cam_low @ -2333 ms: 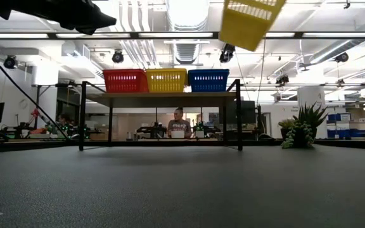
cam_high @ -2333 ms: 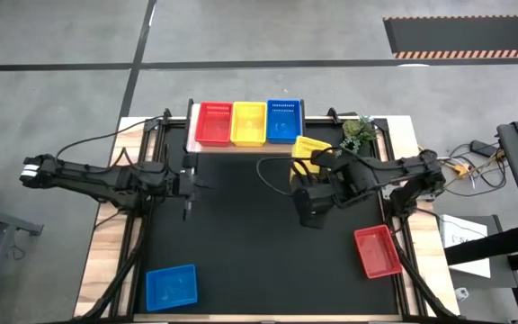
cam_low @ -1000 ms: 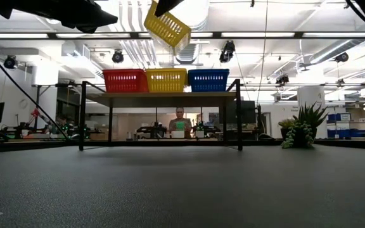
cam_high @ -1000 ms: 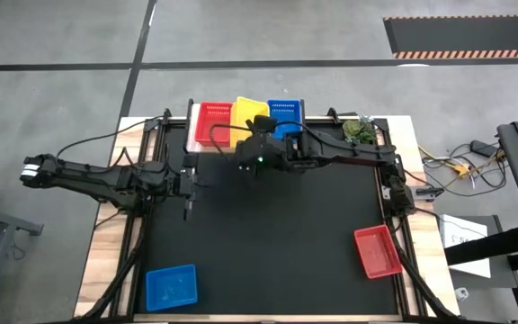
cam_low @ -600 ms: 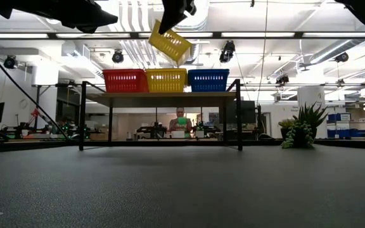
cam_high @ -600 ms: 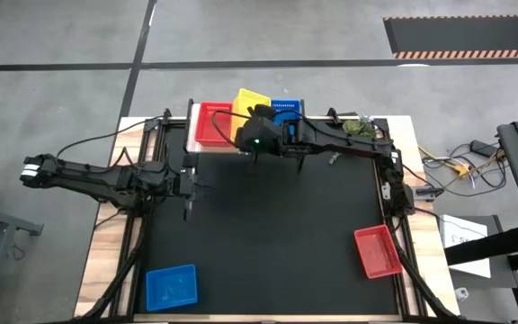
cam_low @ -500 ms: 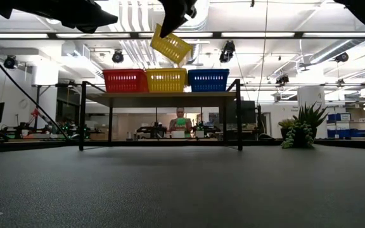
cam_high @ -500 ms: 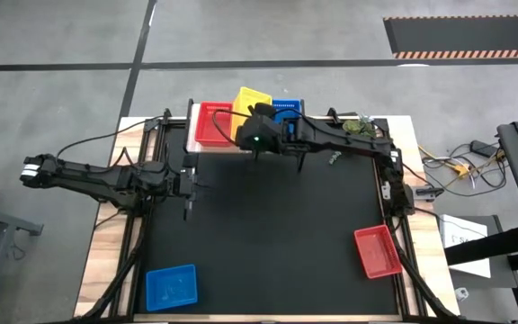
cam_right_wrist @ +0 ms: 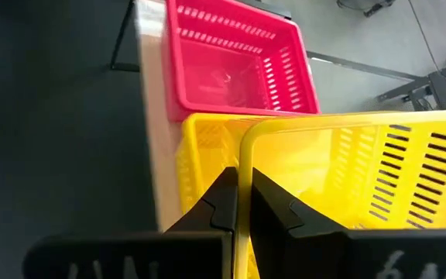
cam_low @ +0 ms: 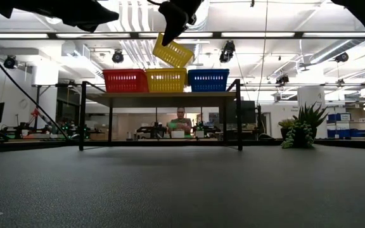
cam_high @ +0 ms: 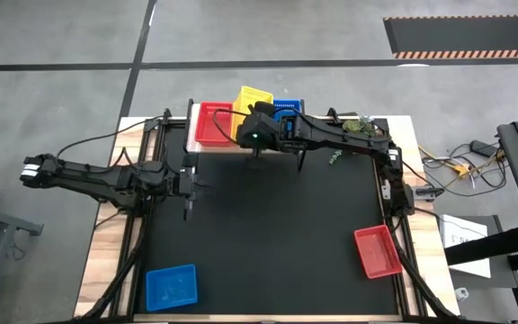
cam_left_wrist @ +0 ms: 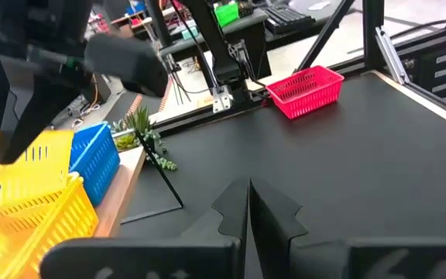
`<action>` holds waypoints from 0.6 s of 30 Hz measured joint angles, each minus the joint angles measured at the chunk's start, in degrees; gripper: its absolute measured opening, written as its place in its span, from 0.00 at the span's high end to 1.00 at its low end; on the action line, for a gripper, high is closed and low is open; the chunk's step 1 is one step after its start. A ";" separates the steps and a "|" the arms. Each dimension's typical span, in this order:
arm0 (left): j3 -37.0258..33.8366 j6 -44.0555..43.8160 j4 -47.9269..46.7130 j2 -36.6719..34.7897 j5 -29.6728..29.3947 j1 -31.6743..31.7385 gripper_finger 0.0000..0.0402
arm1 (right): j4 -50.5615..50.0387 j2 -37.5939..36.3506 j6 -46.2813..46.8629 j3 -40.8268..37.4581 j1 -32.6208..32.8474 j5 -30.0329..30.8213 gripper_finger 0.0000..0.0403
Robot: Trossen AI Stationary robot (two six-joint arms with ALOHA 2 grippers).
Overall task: Stack baskets on shelf by color
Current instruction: Stack the yellow bin on top of the yellow bin on the shelf
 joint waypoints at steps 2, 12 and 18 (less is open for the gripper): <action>0.00 0.01 0.35 0.00 0.00 0.00 1.00 | 0.31 0.00 -0.10 -0.24 -0.43 -0.03 0.96; 0.00 0.03 0.22 0.00 -0.01 0.00 1.00 | 0.54 0.00 -0.11 -0.55 -2.93 -4.46 0.87; 0.00 0.03 0.15 0.00 0.00 0.02 1.00 | 0.56 0.00 0.01 -0.55 -3.44 -4.40 0.83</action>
